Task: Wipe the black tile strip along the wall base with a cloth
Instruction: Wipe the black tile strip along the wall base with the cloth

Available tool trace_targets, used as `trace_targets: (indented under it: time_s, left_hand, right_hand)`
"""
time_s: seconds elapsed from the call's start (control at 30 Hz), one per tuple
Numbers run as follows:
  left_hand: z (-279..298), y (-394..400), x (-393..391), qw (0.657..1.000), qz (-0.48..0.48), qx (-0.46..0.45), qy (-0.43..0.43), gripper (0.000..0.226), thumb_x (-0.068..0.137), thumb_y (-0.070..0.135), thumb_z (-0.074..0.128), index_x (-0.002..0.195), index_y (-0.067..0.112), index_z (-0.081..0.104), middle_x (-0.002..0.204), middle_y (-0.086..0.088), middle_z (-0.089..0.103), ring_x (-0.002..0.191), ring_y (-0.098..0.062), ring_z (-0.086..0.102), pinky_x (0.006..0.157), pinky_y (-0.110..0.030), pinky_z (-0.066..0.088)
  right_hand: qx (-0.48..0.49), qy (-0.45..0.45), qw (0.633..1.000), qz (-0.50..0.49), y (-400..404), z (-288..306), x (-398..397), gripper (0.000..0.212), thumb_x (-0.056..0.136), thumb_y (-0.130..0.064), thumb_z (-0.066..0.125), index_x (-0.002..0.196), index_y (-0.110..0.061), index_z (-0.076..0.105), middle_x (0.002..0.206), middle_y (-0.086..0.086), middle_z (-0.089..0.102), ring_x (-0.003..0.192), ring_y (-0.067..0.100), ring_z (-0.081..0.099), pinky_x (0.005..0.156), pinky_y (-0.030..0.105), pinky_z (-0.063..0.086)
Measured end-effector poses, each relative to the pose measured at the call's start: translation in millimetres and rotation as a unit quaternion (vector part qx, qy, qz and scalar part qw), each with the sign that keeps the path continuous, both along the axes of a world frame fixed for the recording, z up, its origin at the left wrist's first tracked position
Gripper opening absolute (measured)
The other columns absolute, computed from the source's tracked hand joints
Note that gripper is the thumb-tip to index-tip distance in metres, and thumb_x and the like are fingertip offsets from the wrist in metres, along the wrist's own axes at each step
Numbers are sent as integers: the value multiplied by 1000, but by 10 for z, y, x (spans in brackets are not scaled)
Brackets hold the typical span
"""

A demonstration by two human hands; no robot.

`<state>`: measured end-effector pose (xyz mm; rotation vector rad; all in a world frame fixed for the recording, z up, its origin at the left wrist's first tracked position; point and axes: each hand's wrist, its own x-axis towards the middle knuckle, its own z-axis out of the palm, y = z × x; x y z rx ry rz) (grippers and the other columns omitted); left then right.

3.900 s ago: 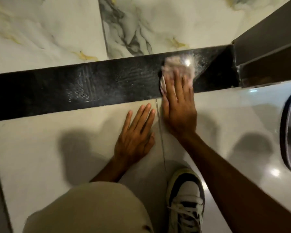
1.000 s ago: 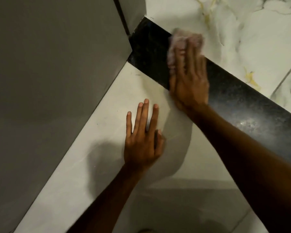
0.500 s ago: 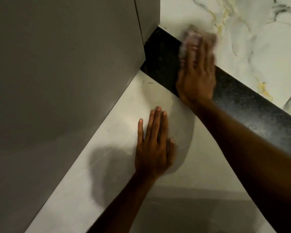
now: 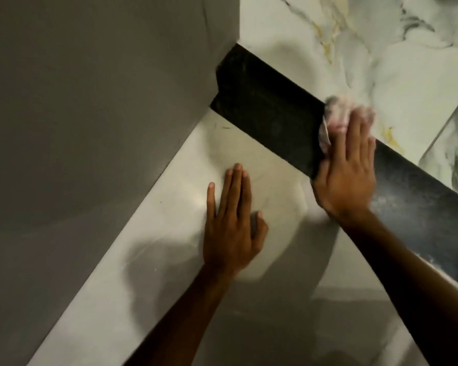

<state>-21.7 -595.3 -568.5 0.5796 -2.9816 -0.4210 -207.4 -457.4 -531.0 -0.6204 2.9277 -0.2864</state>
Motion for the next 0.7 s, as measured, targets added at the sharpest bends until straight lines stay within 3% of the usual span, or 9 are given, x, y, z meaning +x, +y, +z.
trace_targets:
  time_s: [0.07, 0.17, 0.23, 0.3, 0.4, 0.5, 0.6, 0.7]
  left_hand:
    - [0, 7, -14, 1000, 0, 2, 8, 74, 107, 39, 43, 171, 5, 26, 181, -13, 22, 169, -26, 20, 138, -56, 19]
    - [23, 41, -8, 1000, -7, -4, 11, 78, 102, 33, 52, 170, 4, 27, 180, -16, 25, 168, -28, 23, 137, -57, 18]
    - [74, 79, 0, 999, -11, -36, -9, 76, 104, 35, 50, 170, 4, 28, 179, -20, 26, 167, -34, 26, 136, -59, 22]
    - [109, 121, 24, 997, -29, -63, -45, 75, 107, 40, 44, 171, 4, 24, 179, -23, 21, 167, -39, 23, 134, -63, 23]
    - [118, 365, 36, 990, -110, -50, -73, 75, 108, 44, 35, 173, 9, 20, 181, -21, 15, 168, -40, 18, 133, -66, 23]
    - [85, 678, 3, 980, -188, -29, -62, 72, 109, 45, 30, 172, 11, 22, 181, -19, 18, 168, -39, 21, 132, -66, 28]
    - [34, 956, -126, 966, -251, -28, -47, 73, 109, 44, 32, 173, 10, 21, 181, -20, 18, 169, -36, 19, 136, -62, 21]
    - [33, 1197, -256, 954, -293, -38, -49, 79, 104, 43, 41, 173, 11, 19, 182, -19, 16, 170, -33, 14, 138, -57, 15]
  right_hand:
    - [-57, -12, 997, -55, -402, 7, -220, 76, 95, -22, 39, 168, -5, 26, 179, 25, 15, 168, 44, 11, 139, 59, 12]
    - [-74, -16, 997, 0, -712, 60, -177, 81, 90, -17, 48, 167, -4, 29, 178, 26, 15, 168, 44, 11, 140, 56, 13]
    - [-71, -6, 996, 57, -452, 105, 209, 78, 94, -18, 50, 169, -9, 29, 179, 23, 17, 169, 41, 11, 140, 54, 12]
    - [-78, -10, 995, 54, 84, 118, 737, 69, 103, -22, 42, 170, -16, 28, 181, 15, 16, 170, 33, 8, 142, 51, 8]
    - [-59, -7, 997, -47, 1101, 64, 1268, 64, 103, -23, 39, 167, -16, 35, 179, 13, 22, 170, 33, 14, 138, 62, 19]
    - [-3, 24, 979, -201, 1791, -10, 1102, 68, 98, -19, 41, 166, -10, 38, 177, 20, 24, 167, 40, 21, 134, 64, 26]
    - [9, 64, 950, -305, 1904, -114, 531, 63, 109, -26, 35, 171, -13, 26, 179, 21, 18, 168, 41, 14, 138, 58, 19]
    - [-31, 88, 953, -289, 1644, -170, 142, 62, 112, -28, 31, 171, -14, 25, 180, 19, 18, 169, 38, 15, 140, 54, 16]
